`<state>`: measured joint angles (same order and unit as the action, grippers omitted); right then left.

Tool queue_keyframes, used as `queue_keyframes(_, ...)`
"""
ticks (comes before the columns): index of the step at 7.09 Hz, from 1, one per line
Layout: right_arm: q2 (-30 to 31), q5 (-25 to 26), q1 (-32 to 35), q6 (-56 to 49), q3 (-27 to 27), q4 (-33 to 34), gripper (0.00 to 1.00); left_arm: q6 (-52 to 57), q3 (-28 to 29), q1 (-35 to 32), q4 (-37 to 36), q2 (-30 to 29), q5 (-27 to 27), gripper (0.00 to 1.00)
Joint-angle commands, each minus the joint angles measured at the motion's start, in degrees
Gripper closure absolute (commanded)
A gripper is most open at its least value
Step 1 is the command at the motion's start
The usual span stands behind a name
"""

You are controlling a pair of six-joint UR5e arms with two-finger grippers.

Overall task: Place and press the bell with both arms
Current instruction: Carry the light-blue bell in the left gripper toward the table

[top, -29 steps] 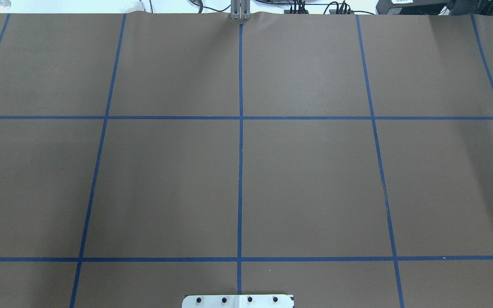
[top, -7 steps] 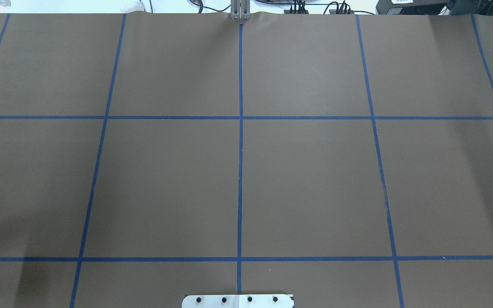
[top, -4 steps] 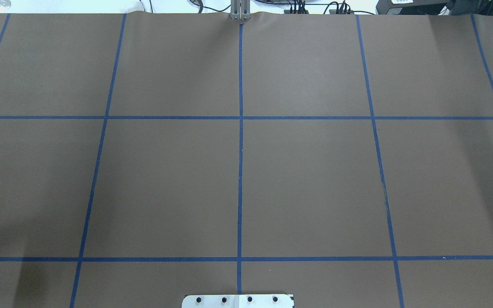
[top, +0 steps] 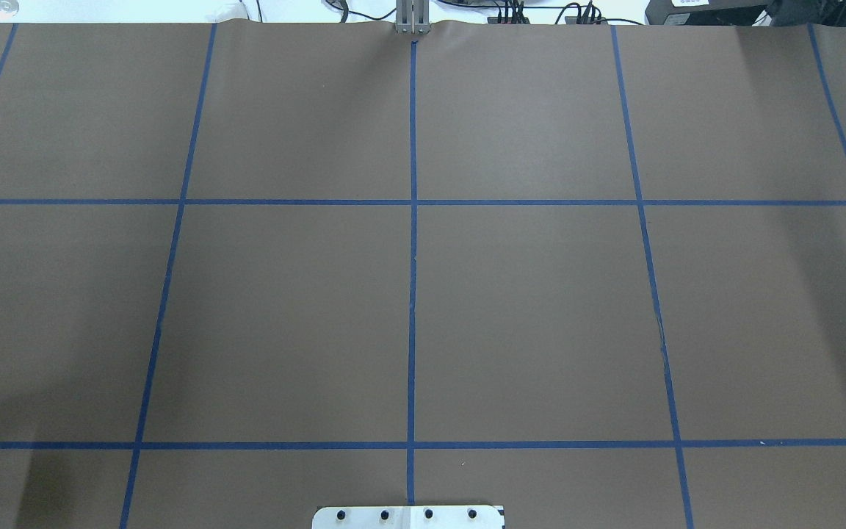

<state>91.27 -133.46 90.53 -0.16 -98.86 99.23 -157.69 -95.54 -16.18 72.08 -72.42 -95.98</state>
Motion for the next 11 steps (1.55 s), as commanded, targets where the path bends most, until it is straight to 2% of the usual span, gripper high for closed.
queue_keyframes(1, -0.2, 0.7, 0.0, 0.0, -0.1, 0.0, 0.00, -0.3, 0.0, 0.0, 0.2, 1.0, 0.1, 0.93)
queue_keyframes(2, -0.2, 0.7, 0.0, 0.1, -0.1, 0.0, 0.00, -0.1, -0.5, 0.0, 0.2, 2.1, 0.2, 1.00)
queue_keyframes(3, -0.2, 0.7, 0.0, 0.1, -0.1, 0.0, 0.00, 1.1, -2.1, -0.1, 0.2, 4.0, 0.3, 1.00)
queue_keyframes(4, -0.2, 0.7, 0.0, 0.1, 0.0, 0.0, 0.00, 4.7, -6.0, -0.2, -0.1, 7.0, 0.4, 1.00)
queue_keyframes(6, -1.0, 0.7, -0.3, 0.3, 0.1, 0.1, 0.00, 13.9, -7.0, -3.0, -0.2, 7.6, 3.4, 1.00)
queue_keyframes(7, -1.0, 0.7, -0.3, 0.4, 0.1, 0.1, 0.00, 20.6, -7.3, -9.5, 0.0, 6.2, 11.1, 1.00)
queue_keyframes(8, -1.1, 0.7, -0.3, 0.6, 0.1, 0.1, 0.00, 27.5, -7.1, -16.4, 0.1, 2.0, 15.3, 1.00)
queue_keyframes(11, -1.4, 0.7, -1.0, 0.6, 0.7, 0.1, 0.00, 44.5, -6.2, -27.8, 1.4, -12.5, 23.9, 1.00)
